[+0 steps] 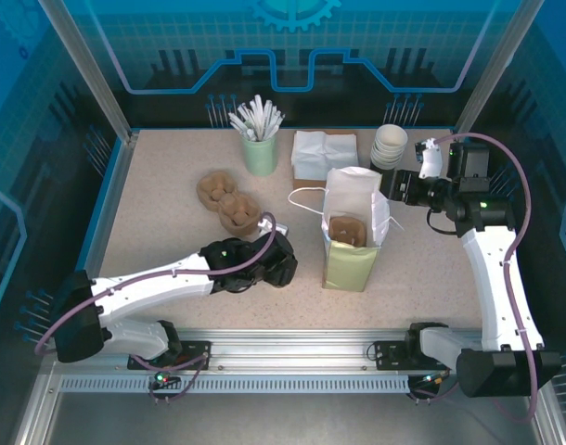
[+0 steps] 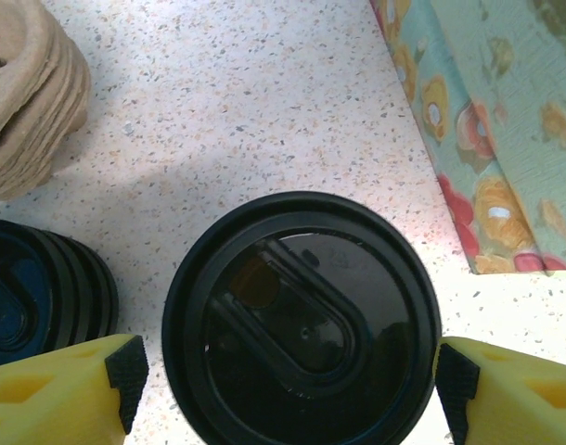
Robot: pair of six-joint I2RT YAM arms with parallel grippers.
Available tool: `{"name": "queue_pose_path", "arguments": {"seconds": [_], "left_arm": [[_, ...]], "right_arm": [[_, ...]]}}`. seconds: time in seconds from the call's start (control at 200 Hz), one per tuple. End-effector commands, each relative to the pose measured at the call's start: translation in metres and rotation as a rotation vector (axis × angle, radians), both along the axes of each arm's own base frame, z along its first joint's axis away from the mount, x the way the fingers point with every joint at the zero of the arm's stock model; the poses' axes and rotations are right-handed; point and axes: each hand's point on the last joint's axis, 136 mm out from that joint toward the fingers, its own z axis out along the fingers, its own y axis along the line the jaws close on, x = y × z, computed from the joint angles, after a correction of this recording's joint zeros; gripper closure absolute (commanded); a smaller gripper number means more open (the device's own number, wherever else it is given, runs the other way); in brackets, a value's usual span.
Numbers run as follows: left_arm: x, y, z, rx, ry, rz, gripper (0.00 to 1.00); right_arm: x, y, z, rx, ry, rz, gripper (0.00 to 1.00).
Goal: Pack the takeout coffee
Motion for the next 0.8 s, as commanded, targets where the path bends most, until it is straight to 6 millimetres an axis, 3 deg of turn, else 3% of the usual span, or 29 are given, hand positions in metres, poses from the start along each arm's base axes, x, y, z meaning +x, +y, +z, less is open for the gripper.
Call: {"name": "queue_pose_path", "arguments": {"seconds": [0.0, 0.795], "left_arm": [[0.002, -0.011, 0.005, -0.011, -0.001, -0.002, 0.16], [-0.002, -0.001, -0.015, 0.125, 0.076, 0.076, 0.22]], "right_arm": [[0.001, 0.000, 0.000, 0.032, 0.006, 0.006, 0.42], [-0.003, -0.010, -0.002, 0.049, 0.019, -0.014, 0.42]]}}
